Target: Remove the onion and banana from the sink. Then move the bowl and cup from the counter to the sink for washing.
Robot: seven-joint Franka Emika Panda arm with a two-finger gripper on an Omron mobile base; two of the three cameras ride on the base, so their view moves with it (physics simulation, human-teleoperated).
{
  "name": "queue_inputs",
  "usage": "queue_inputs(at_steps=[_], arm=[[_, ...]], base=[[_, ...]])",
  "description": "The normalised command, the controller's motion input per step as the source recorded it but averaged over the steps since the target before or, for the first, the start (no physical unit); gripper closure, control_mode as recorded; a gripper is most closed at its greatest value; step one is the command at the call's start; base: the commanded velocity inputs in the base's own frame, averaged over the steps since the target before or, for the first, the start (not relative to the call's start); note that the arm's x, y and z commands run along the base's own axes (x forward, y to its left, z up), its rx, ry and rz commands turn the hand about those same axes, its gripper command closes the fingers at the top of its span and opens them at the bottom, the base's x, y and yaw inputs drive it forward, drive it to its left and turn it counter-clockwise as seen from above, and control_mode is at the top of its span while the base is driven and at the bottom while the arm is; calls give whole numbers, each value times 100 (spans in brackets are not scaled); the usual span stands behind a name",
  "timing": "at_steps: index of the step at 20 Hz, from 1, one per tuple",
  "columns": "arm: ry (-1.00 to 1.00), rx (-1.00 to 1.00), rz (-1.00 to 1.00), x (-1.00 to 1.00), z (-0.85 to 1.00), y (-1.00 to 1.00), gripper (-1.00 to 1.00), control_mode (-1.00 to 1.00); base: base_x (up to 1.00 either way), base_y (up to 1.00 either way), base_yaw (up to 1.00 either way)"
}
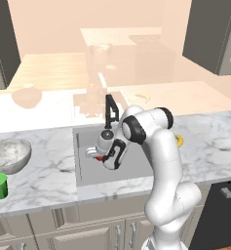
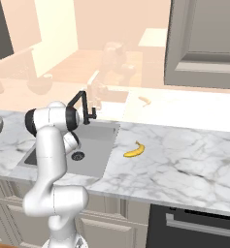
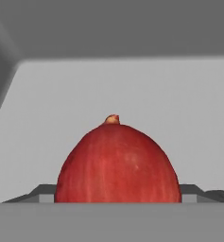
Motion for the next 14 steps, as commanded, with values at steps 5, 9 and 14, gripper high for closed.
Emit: queue_inputs(at_steps=[5, 9, 14], arm=[[0, 0, 0, 2, -4, 0, 100, -100], [0, 0, -2, -8, 0, 0, 100, -100], [0, 0, -1, -8, 4, 0, 100, -100]], base=[[0, 0, 0], [0, 0, 0], [0, 0, 0]])
